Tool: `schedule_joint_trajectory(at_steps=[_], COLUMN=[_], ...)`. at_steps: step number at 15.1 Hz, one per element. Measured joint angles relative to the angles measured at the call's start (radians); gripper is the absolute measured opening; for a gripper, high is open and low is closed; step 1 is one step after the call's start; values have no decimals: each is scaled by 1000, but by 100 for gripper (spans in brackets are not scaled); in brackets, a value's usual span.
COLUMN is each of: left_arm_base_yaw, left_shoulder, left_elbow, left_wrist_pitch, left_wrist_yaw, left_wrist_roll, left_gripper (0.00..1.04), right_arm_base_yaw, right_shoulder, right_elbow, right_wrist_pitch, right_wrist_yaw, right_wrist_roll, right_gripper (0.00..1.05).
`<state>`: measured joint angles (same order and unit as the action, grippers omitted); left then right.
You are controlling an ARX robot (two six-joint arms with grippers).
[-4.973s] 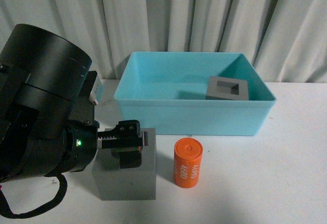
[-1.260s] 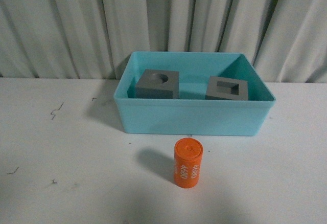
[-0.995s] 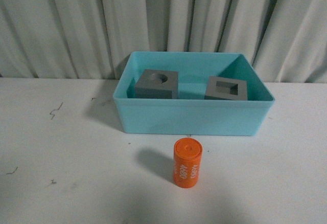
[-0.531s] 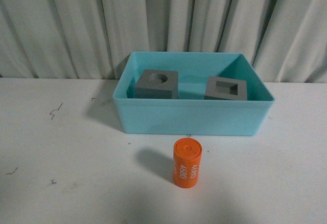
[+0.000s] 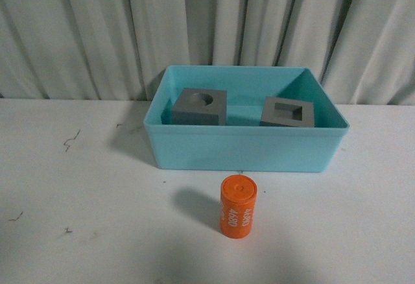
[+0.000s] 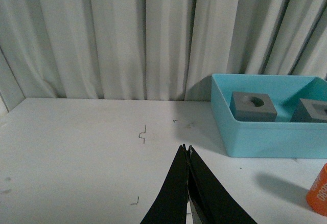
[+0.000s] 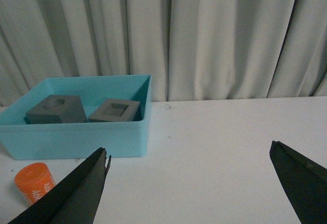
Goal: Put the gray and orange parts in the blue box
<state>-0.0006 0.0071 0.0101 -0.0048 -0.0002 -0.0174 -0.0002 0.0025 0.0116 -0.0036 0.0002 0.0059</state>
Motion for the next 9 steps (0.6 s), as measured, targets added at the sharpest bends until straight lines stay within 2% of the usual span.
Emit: schedule_joint_trajectory(at_steps=[1,5,6,7,8,9], left_arm_base_yaw=[0,0,0,0,0,0], left_shoulder=[0,0,0,0,0,0], left_elbow=[0,0,0,0,0,0], left_wrist_pitch=[1,1,1,1,1,0], left_wrist_yaw=[0,0,0,0,0,0], left_wrist_roll=[0,0,0,0,0,1], left_gripper=[3,54,67,79,92,100], right_arm_base_yaw=[0,-1,-41,-112,-138,-112], right_shoulder=[0,7,185,437,622,798], right_elbow=[0,5,108,192,274,364], right_wrist_pitch=[0,-31,-237,-159,-9,133], right_wrist_yaw=[0,-2,-64,-111,-161,-220], right_wrist_roll=[0,6,64,79,71,22], right_gripper=[98,98,98,98,98,98])
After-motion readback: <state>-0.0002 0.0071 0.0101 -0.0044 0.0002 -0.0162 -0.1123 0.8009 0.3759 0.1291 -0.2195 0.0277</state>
